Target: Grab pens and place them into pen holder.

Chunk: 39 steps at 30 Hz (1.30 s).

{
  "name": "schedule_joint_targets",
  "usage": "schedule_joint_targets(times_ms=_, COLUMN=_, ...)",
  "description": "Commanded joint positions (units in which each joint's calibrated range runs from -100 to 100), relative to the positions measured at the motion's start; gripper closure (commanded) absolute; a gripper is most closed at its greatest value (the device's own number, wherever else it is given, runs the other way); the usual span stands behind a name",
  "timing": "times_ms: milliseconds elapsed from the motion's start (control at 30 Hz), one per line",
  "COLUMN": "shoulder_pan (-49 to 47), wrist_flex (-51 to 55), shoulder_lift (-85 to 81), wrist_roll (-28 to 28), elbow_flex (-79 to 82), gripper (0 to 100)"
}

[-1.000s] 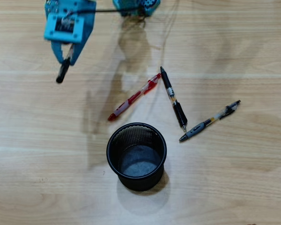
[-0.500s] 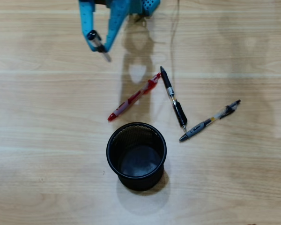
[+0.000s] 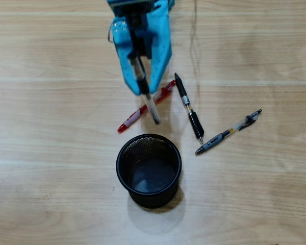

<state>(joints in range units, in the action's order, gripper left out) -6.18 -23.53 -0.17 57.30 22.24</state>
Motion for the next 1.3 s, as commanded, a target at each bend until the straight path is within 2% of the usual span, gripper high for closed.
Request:
schedule_joint_targets(times_ms=0, shoulder_pan=-0.31, wrist_flex=-2.08, shoulder_lift=6.34, wrist_roll=0.74, elbow_flex=-9.66, gripper=98)
schedule_joint_targets(times_ms=400, shoulder_pan=1.96, wrist_flex=-2.08, shoulder_lift=21.55, wrist_roll=0.64, elbow_flex=-18.68, gripper=97)
schedule_joint_targets(times_ms=500, shoulder_pan=2.68, wrist_flex=-2.08, shoulder_lift=22.14, wrist_roll=0.54, elbow_flex=-19.31, gripper=96)
schedule_joint_targets(times_ms=667, shoulder_pan=2.59, wrist_flex=-2.08, shoulder_lift=21.97, wrist_roll=0.49, elbow_flex=-19.22, gripper=83)
schedule_joint_targets(times_ms=967, shoulder_pan=1.96, wrist_flex=-1.14, shoulder_lift=16.42, wrist_roll=-1.19, elbow_flex=-17.69, gripper=83)
schedule_joint_targets(times_ms=1100, shoulder_pan=1.41, wrist_flex=6.27, shoulder_lift=7.77, wrist_roll=-5.56, elbow_flex=-13.09, gripper=83)
schedule_joint_targets(times_ms=1267, shoulder_pan=0.14, wrist_flex=30.20, shoulder_lift=-6.59, wrist_roll=-10.23, elbow_flex=-8.49, gripper=94)
